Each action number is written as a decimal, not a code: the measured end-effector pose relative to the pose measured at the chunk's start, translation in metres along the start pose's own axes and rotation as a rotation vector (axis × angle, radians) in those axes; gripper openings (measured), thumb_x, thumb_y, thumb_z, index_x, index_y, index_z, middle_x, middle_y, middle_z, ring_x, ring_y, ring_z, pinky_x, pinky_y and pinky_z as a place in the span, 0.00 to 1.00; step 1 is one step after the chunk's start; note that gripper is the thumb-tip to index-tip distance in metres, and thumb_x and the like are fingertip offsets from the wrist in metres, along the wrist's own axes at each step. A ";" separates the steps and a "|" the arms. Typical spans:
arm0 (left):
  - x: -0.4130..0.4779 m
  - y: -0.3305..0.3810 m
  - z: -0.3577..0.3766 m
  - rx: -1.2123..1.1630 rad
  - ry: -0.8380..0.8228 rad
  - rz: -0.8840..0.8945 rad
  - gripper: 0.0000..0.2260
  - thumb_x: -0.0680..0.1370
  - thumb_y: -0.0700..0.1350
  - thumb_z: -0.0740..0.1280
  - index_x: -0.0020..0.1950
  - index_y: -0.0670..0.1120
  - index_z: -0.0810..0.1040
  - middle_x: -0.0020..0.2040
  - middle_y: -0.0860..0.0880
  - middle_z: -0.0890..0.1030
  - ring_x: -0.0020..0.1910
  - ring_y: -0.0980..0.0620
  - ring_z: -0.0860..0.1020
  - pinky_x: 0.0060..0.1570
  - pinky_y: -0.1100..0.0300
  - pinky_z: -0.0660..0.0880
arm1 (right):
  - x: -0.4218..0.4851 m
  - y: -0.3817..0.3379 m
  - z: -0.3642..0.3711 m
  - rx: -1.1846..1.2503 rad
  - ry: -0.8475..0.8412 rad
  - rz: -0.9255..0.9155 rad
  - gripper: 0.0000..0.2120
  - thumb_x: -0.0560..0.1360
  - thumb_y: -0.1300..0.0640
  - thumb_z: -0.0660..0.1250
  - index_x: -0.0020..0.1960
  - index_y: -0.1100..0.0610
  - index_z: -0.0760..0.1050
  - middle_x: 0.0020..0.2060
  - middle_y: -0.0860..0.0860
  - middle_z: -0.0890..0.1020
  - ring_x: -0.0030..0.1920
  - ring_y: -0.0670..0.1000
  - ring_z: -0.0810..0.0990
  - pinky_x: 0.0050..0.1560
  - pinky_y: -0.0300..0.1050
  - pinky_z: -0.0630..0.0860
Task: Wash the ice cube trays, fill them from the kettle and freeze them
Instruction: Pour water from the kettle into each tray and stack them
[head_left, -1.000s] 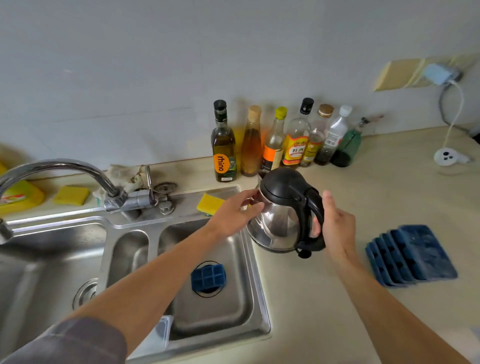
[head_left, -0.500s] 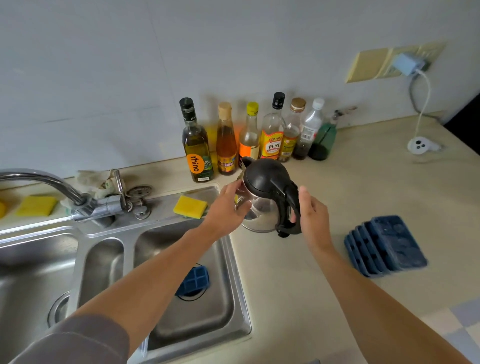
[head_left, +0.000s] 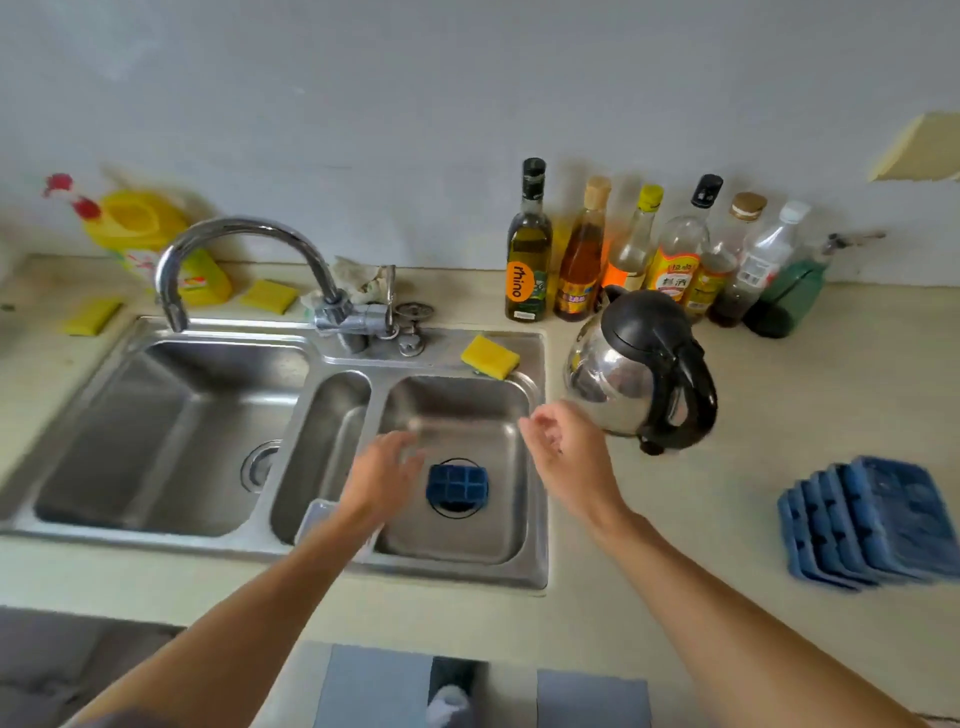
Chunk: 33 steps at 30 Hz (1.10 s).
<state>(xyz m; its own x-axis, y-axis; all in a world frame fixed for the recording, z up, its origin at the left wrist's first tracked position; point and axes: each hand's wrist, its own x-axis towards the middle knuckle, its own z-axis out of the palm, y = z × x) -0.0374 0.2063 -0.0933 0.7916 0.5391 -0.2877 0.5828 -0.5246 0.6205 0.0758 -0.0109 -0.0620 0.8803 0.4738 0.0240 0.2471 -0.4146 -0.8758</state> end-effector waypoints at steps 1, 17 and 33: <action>-0.010 -0.019 -0.009 -0.010 0.040 -0.051 0.12 0.82 0.47 0.66 0.64 0.45 0.79 0.61 0.45 0.81 0.58 0.46 0.80 0.60 0.51 0.76 | -0.003 -0.001 0.020 0.010 -0.089 0.049 0.06 0.81 0.50 0.68 0.48 0.53 0.76 0.43 0.46 0.81 0.44 0.43 0.80 0.43 0.37 0.75; 0.000 -0.148 -0.037 0.180 -0.127 -0.190 0.19 0.82 0.47 0.64 0.72 0.43 0.72 0.64 0.41 0.81 0.64 0.38 0.77 0.60 0.49 0.74 | -0.015 0.007 0.221 -0.085 -0.589 0.631 0.11 0.82 0.50 0.66 0.52 0.59 0.78 0.39 0.56 0.83 0.30 0.49 0.80 0.28 0.40 0.74; 0.079 -0.092 0.042 -0.215 -0.222 -0.192 0.13 0.79 0.38 0.69 0.64 0.43 0.80 0.49 0.50 0.83 0.50 0.51 0.81 0.54 0.58 0.79 | 0.021 0.056 0.158 0.290 0.019 0.880 0.05 0.78 0.64 0.71 0.47 0.58 0.76 0.39 0.55 0.82 0.35 0.52 0.81 0.41 0.51 0.80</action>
<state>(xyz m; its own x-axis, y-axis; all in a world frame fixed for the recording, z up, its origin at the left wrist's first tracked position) -0.0209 0.2696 -0.2032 0.7055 0.4458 -0.5510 0.6918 -0.2644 0.6719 0.0445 0.0988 -0.1868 0.7100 0.0667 -0.7010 -0.6222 -0.4066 -0.6690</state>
